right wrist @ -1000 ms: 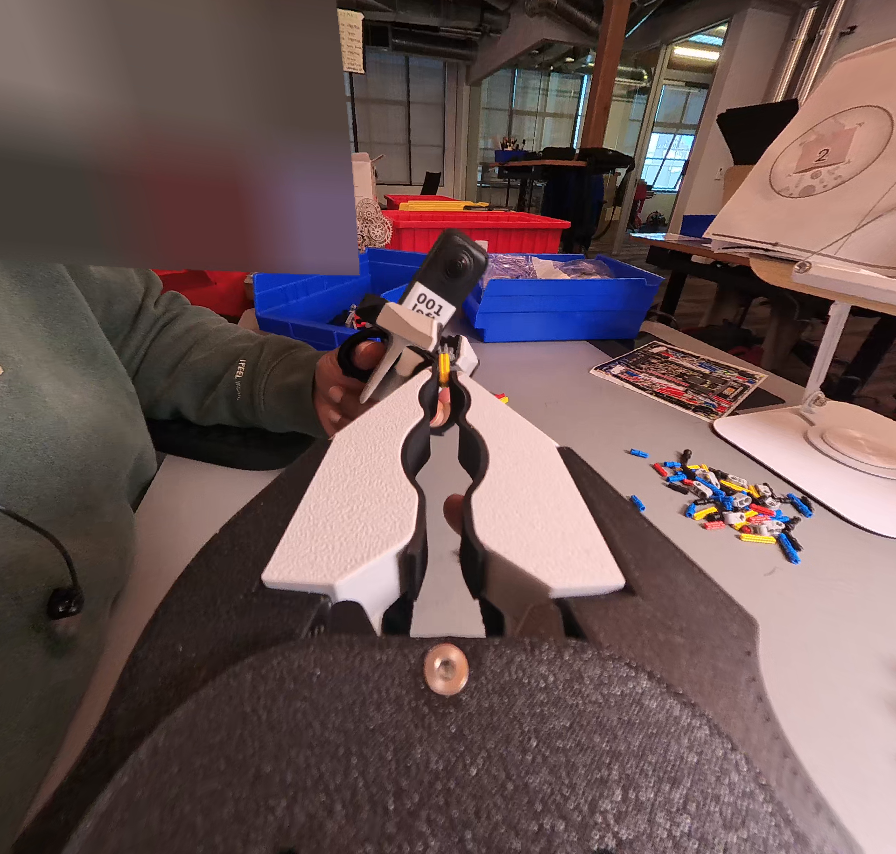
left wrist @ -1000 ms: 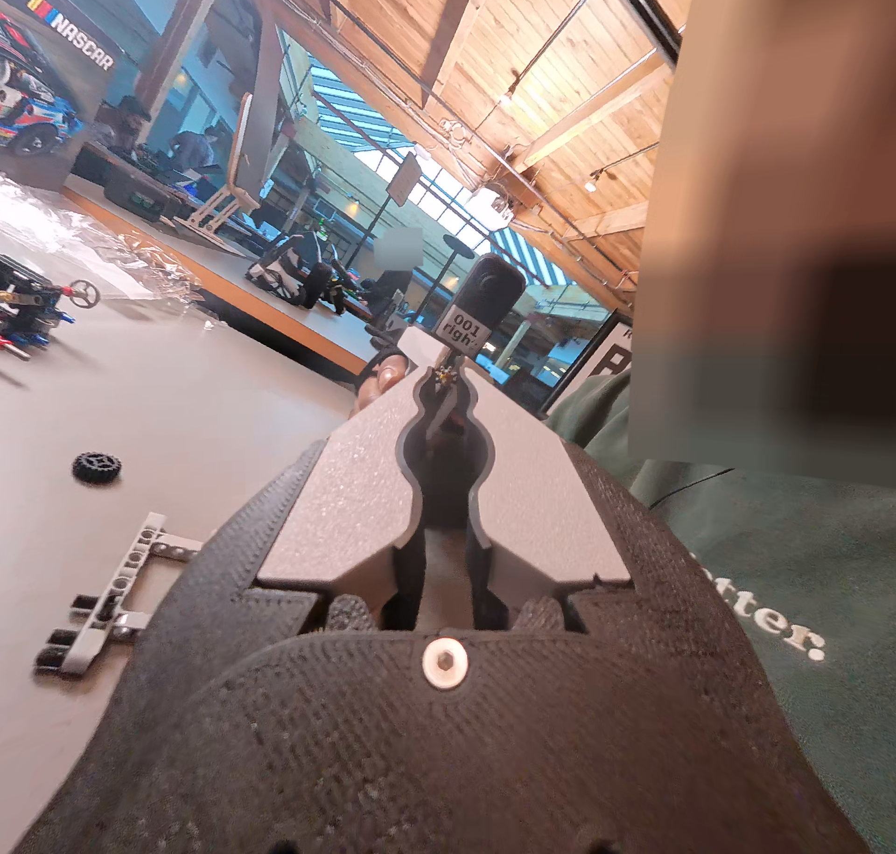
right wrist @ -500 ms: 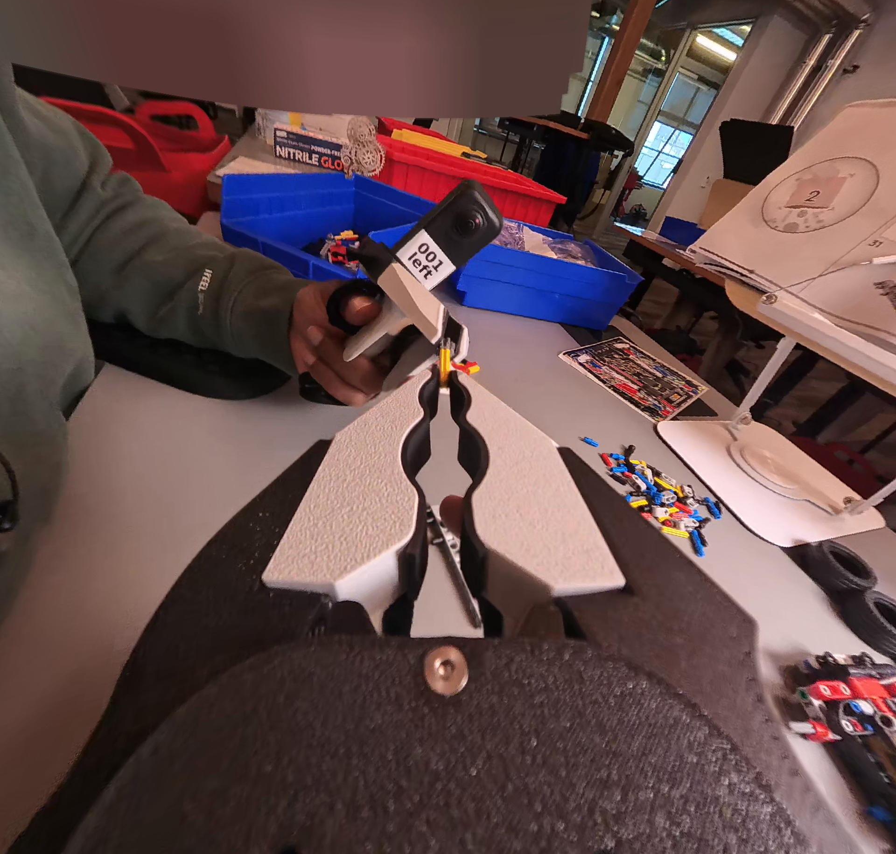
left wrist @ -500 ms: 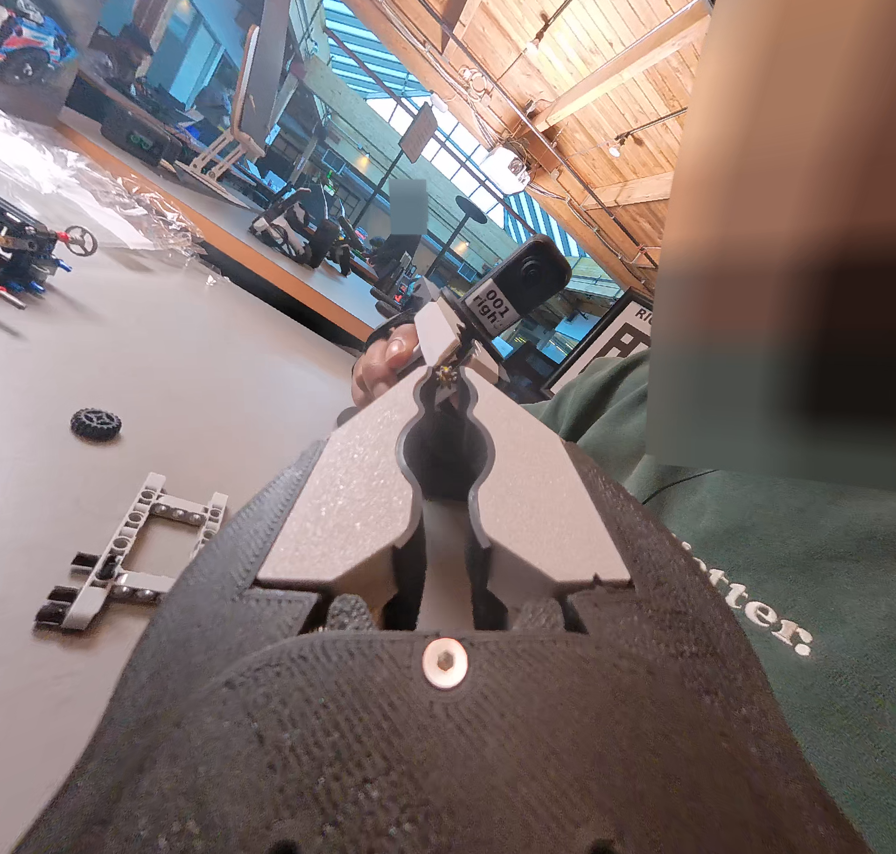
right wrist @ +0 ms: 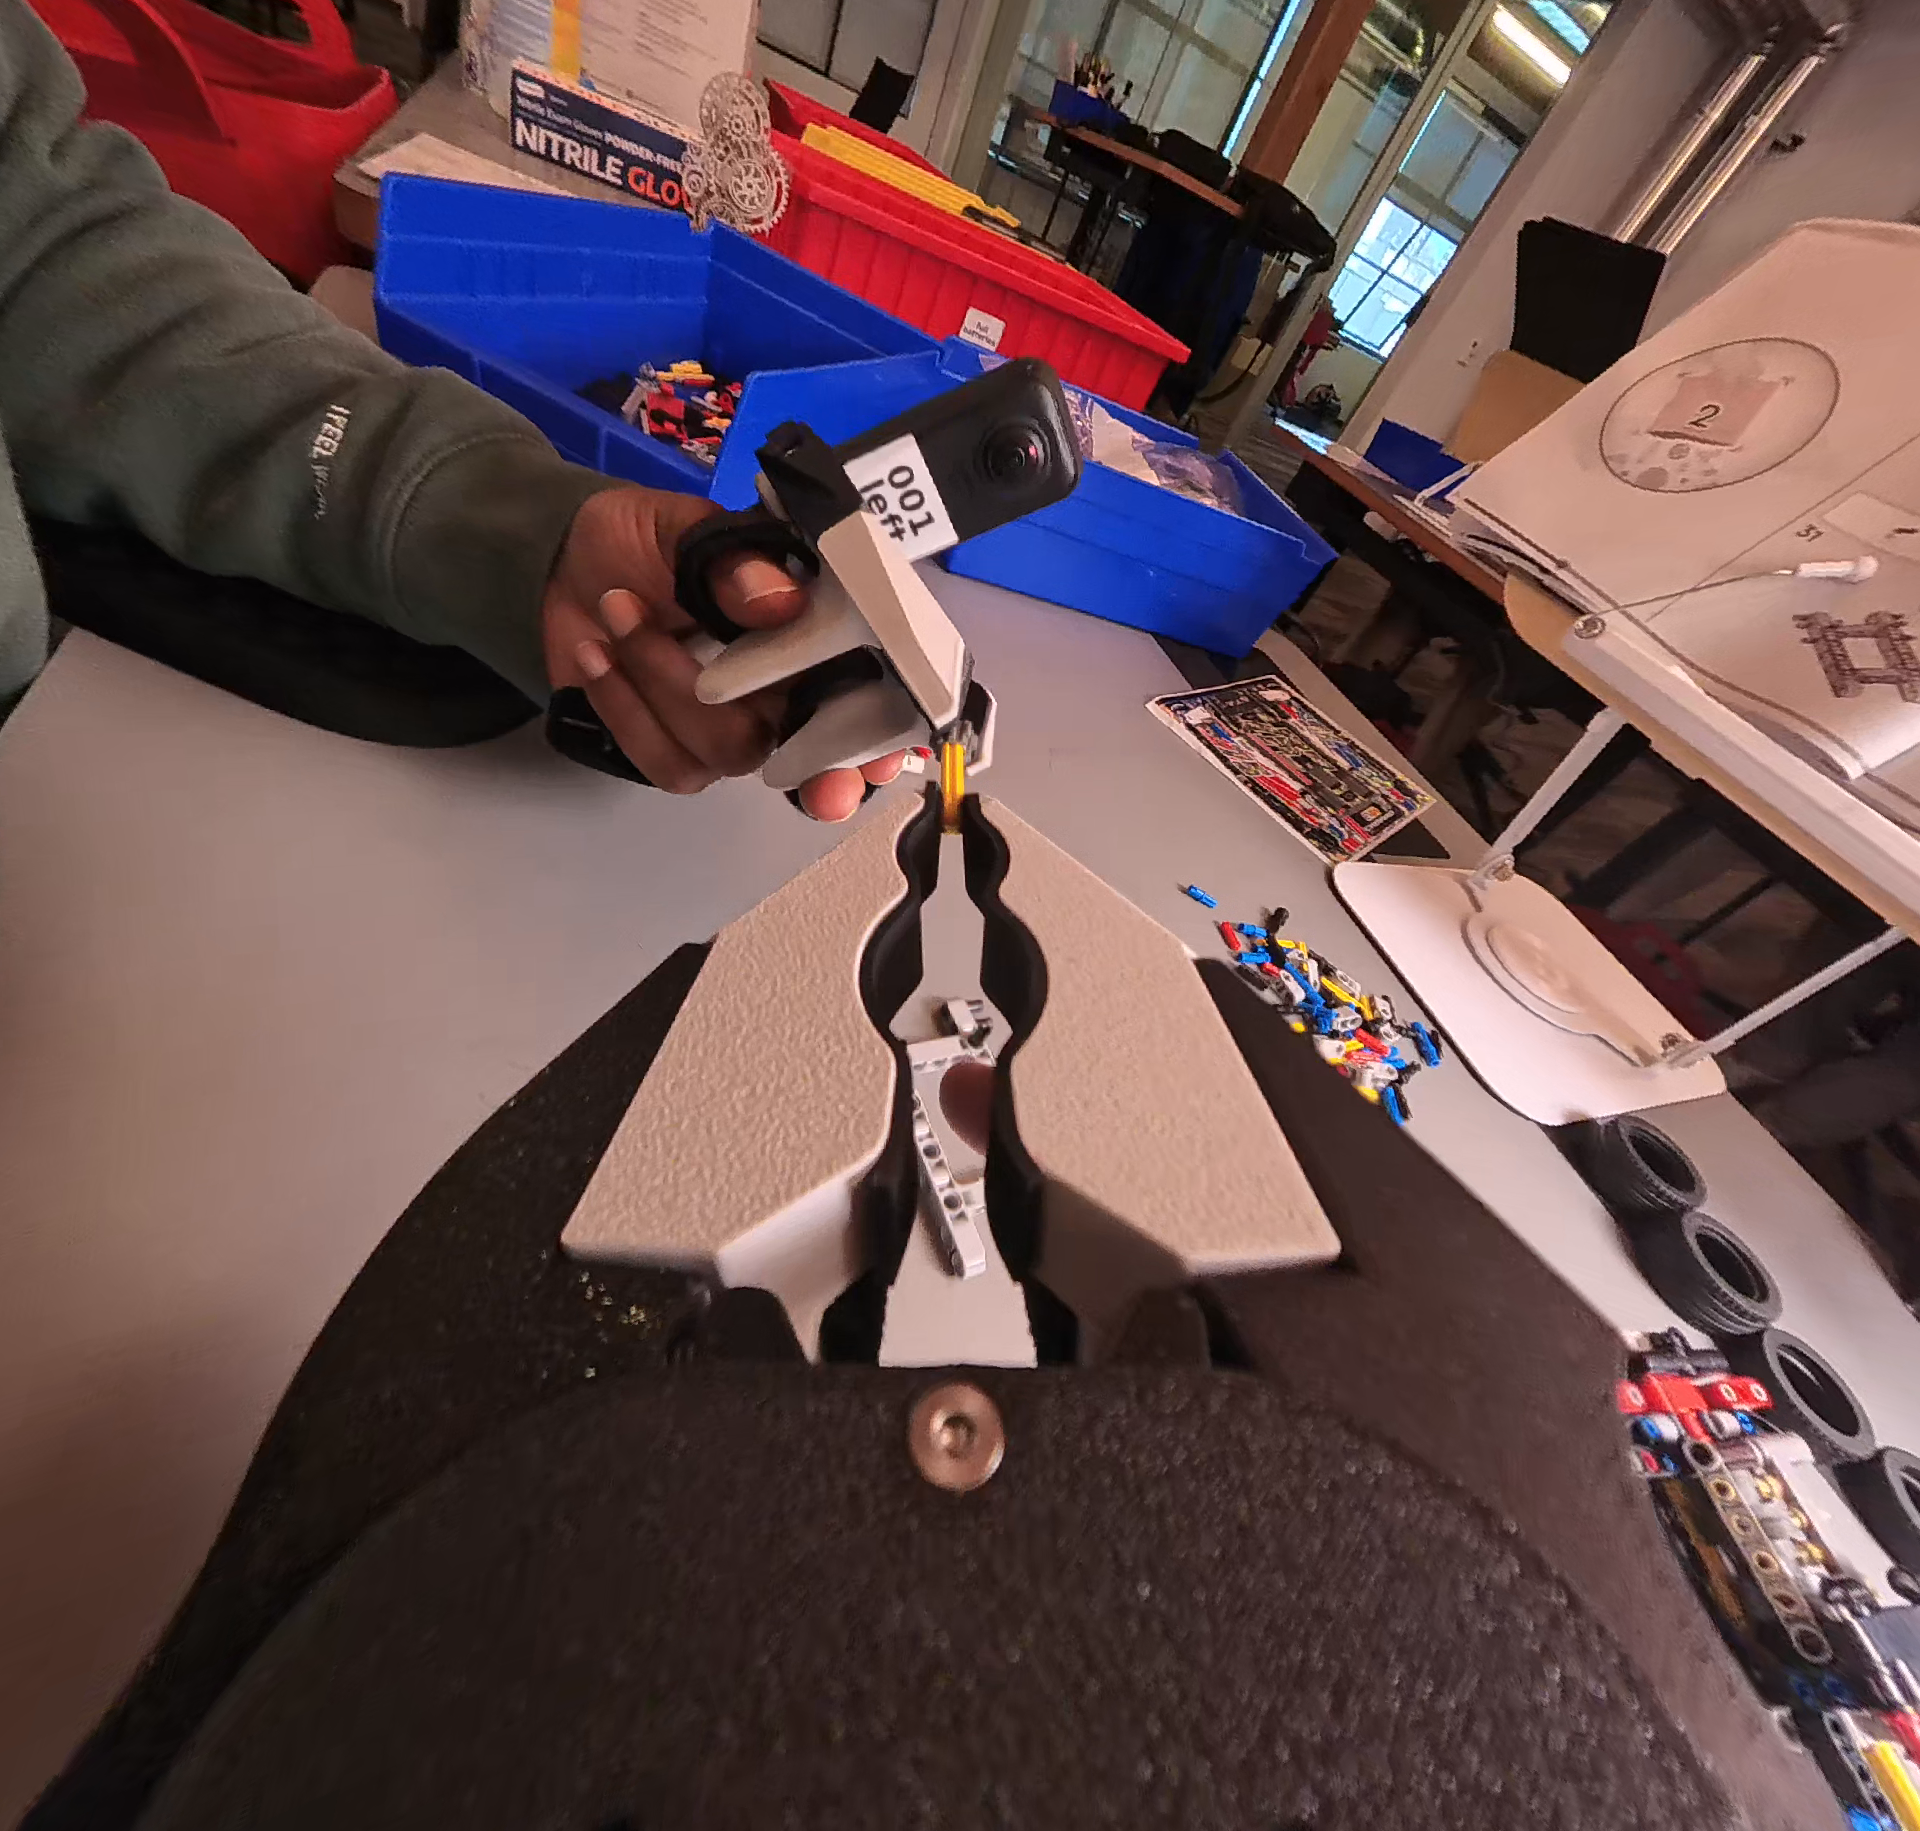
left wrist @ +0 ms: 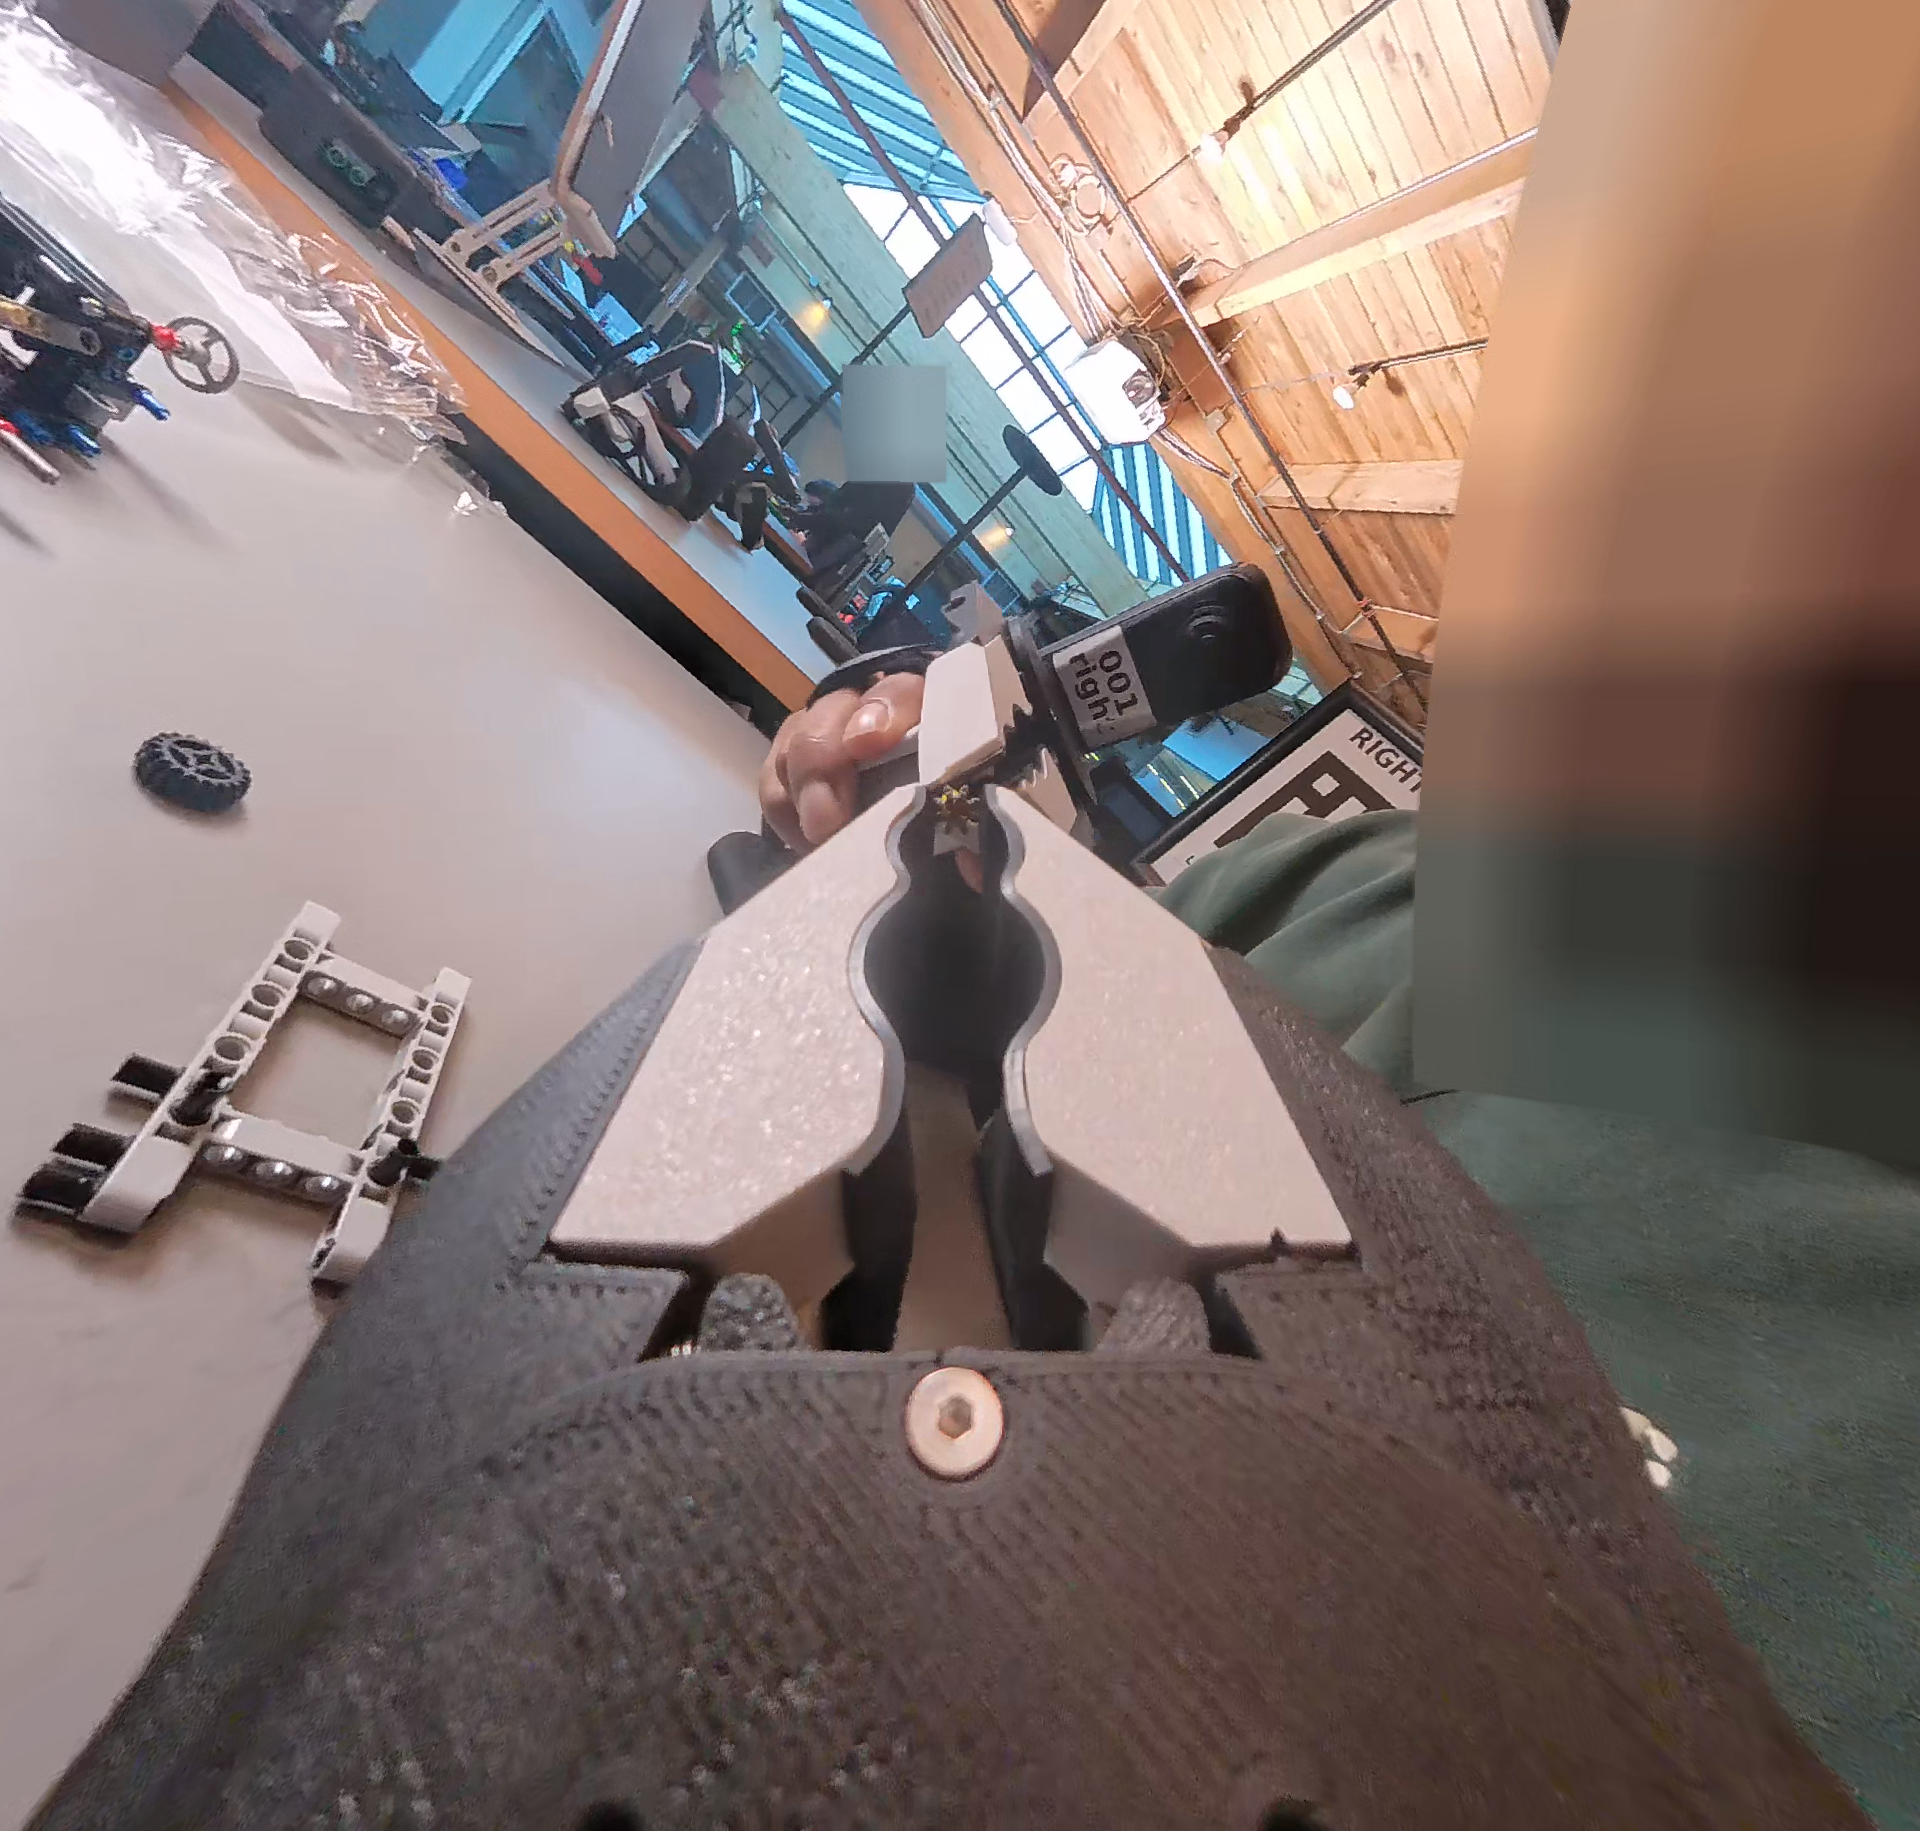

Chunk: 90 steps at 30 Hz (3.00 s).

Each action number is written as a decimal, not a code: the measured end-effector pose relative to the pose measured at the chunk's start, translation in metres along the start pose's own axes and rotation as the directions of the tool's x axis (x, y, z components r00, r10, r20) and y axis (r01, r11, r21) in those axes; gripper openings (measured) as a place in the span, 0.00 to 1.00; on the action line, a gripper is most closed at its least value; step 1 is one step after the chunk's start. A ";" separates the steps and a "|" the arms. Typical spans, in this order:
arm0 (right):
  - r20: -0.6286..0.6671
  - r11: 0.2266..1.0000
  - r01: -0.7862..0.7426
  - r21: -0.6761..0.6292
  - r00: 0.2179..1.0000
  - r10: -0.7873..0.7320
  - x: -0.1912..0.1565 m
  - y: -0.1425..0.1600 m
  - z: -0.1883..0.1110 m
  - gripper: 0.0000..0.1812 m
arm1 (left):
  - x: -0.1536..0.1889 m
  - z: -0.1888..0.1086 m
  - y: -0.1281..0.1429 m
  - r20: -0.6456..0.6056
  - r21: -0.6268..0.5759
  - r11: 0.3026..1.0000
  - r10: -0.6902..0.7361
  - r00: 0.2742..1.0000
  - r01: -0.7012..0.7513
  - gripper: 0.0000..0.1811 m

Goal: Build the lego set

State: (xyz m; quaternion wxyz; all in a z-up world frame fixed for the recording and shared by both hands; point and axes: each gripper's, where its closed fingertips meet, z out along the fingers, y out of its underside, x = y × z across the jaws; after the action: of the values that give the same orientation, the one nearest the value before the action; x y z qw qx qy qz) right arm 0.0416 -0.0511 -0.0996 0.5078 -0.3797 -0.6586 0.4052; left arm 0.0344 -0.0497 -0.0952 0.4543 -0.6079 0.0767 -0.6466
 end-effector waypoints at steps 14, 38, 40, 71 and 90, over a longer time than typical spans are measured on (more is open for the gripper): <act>-0.015 0.979 -0.183 0.093 0.983 0.185 0.004 0.001 0.006 0.01 | -0.004 -0.002 -0.003 0.064 0.047 0.997 0.050 0.997 -0.053 0.03; 0.143 0.925 -0.260 0.278 0.963 0.228 -0.005 -0.018 -0.003 0.02 | 0.021 0.006 0.002 0.150 -0.096 0.906 0.424 0.893 -0.413 0.04; 0.142 0.929 -0.254 0.270 0.965 0.222 -0.006 -0.017 -0.003 0.01 | 0.020 0.005 0.003 0.147 -0.100 0.911 0.412 0.899 -0.401 0.03; 0.148 0.946 -0.246 0.212 0.965 0.218 -0.008 -0.006 0.001 0.01 | 0.011 0.007 0.010 0.148 -0.108 0.937 0.345 0.927 -0.331 0.05; 0.161 0.945 -0.258 0.201 0.960 0.228 -0.012 -0.002 0.002 0.01 | 0.008 0.006 0.014 0.151 -0.136 0.934 0.350 0.925 -0.331 0.04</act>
State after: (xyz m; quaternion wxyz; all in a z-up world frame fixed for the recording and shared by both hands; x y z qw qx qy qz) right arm 0.0417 -0.0634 -0.1025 0.4467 -0.3710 -0.5907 0.5603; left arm 0.0480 -0.0607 -0.0970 0.5313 -0.6627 0.1762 -0.4976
